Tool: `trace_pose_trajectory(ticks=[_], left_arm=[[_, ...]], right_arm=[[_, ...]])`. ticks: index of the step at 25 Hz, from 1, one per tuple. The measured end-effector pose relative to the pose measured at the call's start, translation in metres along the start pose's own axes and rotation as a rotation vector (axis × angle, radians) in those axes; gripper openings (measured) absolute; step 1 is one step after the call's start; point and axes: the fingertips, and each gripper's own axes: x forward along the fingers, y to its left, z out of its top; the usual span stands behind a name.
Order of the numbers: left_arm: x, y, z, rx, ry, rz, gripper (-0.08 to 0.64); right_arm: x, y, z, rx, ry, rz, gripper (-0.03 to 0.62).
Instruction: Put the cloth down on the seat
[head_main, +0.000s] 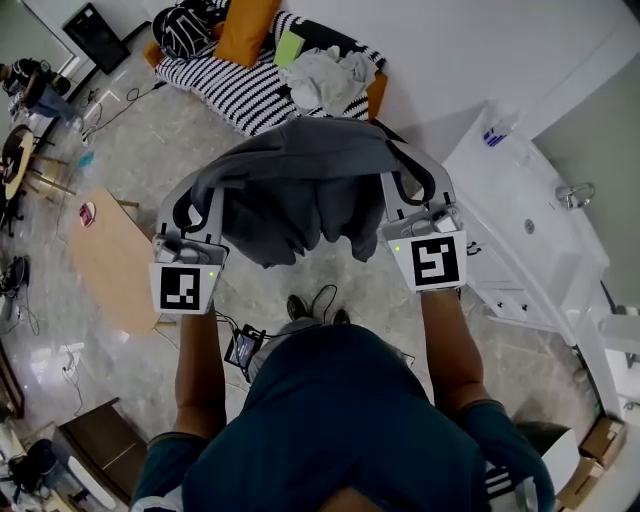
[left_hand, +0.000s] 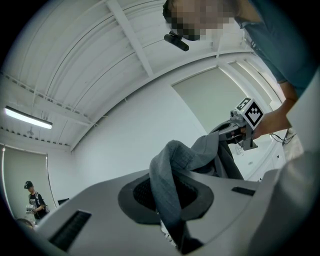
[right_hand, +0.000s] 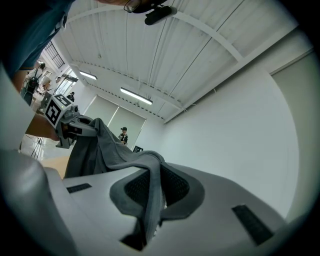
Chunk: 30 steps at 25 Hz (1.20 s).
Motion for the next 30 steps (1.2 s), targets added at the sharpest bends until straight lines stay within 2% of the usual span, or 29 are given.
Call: trace_pose_trajectory(ticks=[18,26,30], left_arm=[[0.014,0.048,-0.02,-0.015,-0.068,-0.098,0.028],[0.035,0.046,-0.023,-0.011,-0.068,-0.106,0.028],[0.051,0.041,-0.024,-0.031,-0.058,-0.084,0.028]], right_arm=[[0.037,0.021,0.01,-0.027,0.03,-0.106,0.031],[0.043,0.005,0.0,-0.02,0.042,-0.111,0.031],[0.054,-0.009,-0.01,-0.02,0.031,-0.085,0.031]])
